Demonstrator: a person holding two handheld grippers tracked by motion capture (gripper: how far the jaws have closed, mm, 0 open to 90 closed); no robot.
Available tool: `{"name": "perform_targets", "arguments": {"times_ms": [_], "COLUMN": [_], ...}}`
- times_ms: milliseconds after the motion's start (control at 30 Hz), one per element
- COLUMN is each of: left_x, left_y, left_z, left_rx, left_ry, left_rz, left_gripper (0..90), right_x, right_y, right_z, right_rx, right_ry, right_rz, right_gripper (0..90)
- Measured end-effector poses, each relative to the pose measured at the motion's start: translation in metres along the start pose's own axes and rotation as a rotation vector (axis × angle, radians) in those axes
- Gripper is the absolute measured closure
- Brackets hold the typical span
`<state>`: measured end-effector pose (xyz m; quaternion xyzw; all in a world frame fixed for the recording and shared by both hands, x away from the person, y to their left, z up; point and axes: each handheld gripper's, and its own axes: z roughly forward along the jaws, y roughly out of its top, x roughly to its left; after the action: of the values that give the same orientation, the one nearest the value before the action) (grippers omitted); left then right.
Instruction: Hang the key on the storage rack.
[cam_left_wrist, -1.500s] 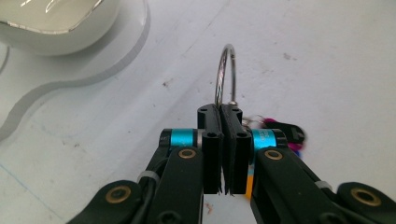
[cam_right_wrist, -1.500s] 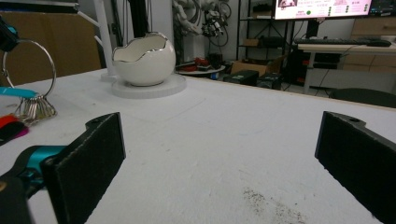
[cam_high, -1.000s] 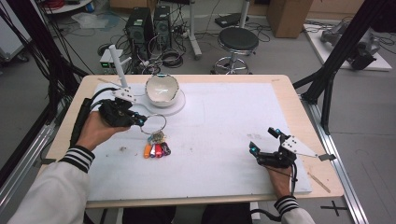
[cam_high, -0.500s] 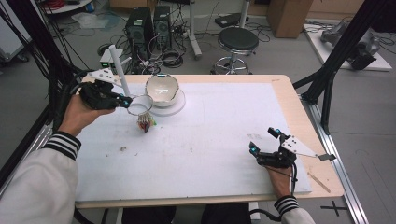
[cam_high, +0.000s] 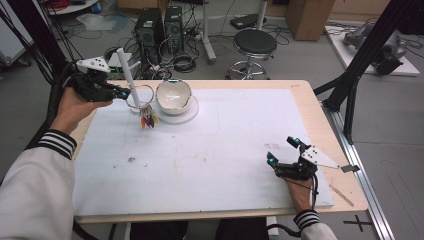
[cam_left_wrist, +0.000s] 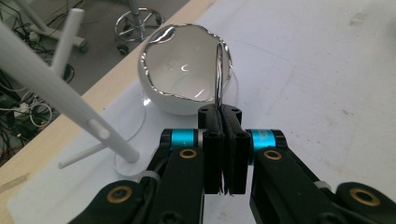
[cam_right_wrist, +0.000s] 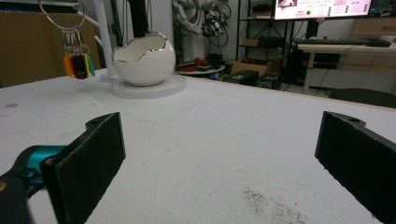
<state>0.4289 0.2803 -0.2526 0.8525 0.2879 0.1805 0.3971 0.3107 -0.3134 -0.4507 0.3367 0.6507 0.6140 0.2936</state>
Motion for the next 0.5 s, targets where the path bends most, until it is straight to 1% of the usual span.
{"name": "perform_targets", "arguments": {"times_ms": [100,133,200,233,333,500], "left_x": [0.009,0.012,0.019,0.021,0.029,0.041], "left_y": [-0.002,-0.002,-0.003,-0.004,-0.007,-0.012], "left_z": [-0.001,-0.002,-0.001,-0.001,0.001,0.006], "left_rx": [-0.006,0.008,0.016,0.013,0.024,0.040], "left_ry": [0.012,0.017,0.025,0.027,0.042,0.054], "left_rz": [-0.014,-0.013,-0.031,-0.042,-0.058,-0.082], "left_gripper": [87.6,87.5,87.5,87.5,87.6,87.5], "right_x": [0.000,0.000,0.000,0.000,0.001,0.001], "right_y": [0.000,0.000,0.000,0.000,0.000,0.000], "right_z": [0.000,0.000,0.000,0.000,0.000,0.000], "right_rx": [0.000,0.000,0.000,0.000,0.004,0.004], "right_ry": [-0.001,-0.001,-0.001,-0.001,-0.002,-0.003], "right_rz": [-0.001,0.001,0.001,0.001,0.003,0.004], "right_gripper": [1.1,1.1,1.1,1.1,1.1,1.1]}}
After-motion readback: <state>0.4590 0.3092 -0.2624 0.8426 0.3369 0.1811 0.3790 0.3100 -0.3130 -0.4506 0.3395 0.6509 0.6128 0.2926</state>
